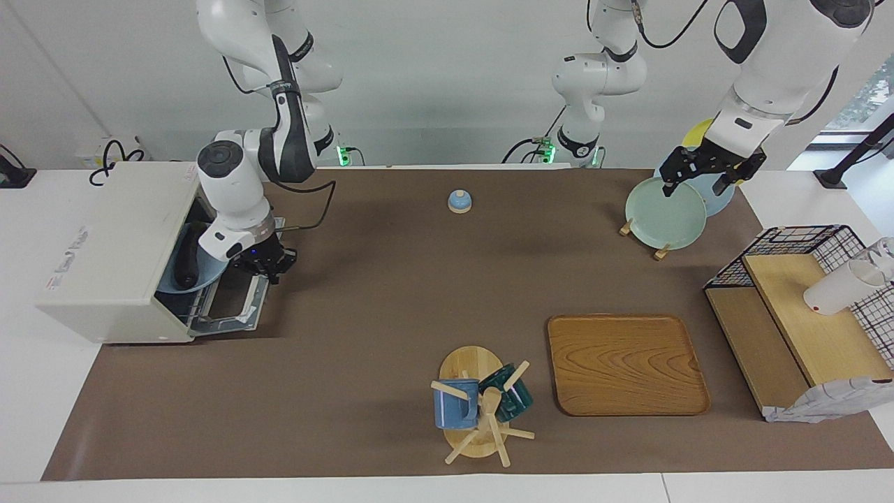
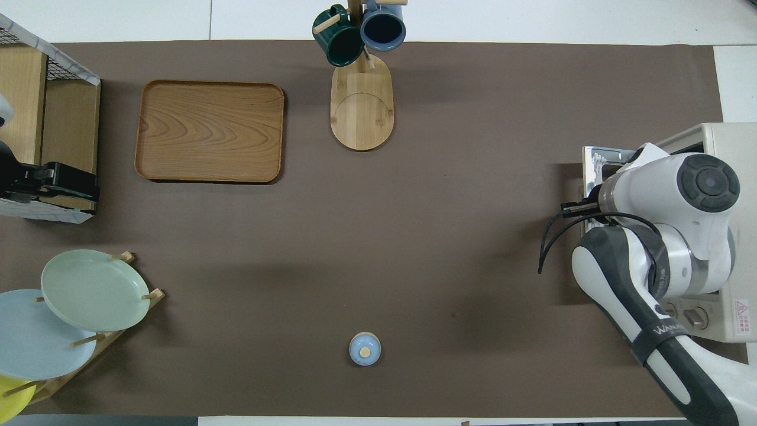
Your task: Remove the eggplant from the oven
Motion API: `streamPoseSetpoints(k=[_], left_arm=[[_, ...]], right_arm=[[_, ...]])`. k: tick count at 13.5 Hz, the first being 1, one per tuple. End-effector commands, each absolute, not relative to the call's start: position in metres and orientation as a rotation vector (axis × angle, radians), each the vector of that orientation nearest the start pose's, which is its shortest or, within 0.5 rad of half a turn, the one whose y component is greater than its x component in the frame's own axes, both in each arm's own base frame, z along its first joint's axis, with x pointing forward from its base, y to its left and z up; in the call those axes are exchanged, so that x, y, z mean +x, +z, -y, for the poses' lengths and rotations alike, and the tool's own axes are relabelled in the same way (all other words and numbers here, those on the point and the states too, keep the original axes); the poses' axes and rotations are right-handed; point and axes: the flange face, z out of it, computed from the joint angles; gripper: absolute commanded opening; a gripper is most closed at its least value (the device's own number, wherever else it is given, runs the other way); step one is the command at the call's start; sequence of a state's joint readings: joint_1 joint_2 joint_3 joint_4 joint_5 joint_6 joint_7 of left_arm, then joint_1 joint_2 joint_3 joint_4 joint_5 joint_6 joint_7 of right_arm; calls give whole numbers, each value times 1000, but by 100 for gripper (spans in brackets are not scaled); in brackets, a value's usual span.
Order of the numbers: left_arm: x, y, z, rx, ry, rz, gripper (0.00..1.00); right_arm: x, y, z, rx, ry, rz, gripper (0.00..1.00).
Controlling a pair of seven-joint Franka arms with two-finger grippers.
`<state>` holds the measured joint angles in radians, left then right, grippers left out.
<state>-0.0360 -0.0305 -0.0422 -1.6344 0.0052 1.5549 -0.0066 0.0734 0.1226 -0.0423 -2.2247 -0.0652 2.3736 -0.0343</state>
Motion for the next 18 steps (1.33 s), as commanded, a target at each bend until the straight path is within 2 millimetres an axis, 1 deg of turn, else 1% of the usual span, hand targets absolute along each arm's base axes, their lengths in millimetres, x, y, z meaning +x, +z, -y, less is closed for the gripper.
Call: streamPoseSetpoints(k=[1, 4, 5, 6, 7, 9, 10, 11, 12, 13, 15, 16, 17, 18], left_arm=[[539, 614, 40, -3145, 63, -111, 100], [539, 614, 40, -3145, 63, -111, 100], [539, 614, 40, -3145, 63, -111, 100], [539, 614, 40, -3145, 63, -111, 100], [539, 614, 40, -3145, 63, -111, 100], [539, 614, 40, -3145, 63, -111, 100], [539, 614, 40, -3145, 63, -111, 100], [539, 614, 40, -3145, 63, -111, 100], [539, 614, 40, -3145, 63, -111, 100], [539, 614, 40, -3145, 63, -111, 100], [539, 614, 40, -3145, 63, -111, 100], [539, 614, 40, -3145, 63, -111, 100], [539, 614, 40, -3145, 63, -111, 100], [539, 614, 40, -3145, 63, -111, 100]], right_arm=[[548, 307, 11, -3193, -42, 96, 0], [550, 309, -8, -3180, -51, 114, 0], [551, 311, -21, -3162, -49, 98, 0], [552, 317, -34, -3151, -57, 106, 0], [554, 327, -40, -3149, -45, 113, 0], [559, 359, -39, -3150, 28, 105, 0], [561, 374, -33, -3151, 59, 59, 23], [558, 384, -29, -3152, 91, 18, 36], [554, 392, -21, -3155, 110, 0, 55], [550, 394, -10, -3163, 149, -21, 63], [548, 393, 21, -3160, 165, -57, 64], [547, 392, 33, -3158, 169, -23, 64], [544, 392, 41, -3155, 169, -21, 64], [542, 388, 48, -3153, 171, -40, 64]])
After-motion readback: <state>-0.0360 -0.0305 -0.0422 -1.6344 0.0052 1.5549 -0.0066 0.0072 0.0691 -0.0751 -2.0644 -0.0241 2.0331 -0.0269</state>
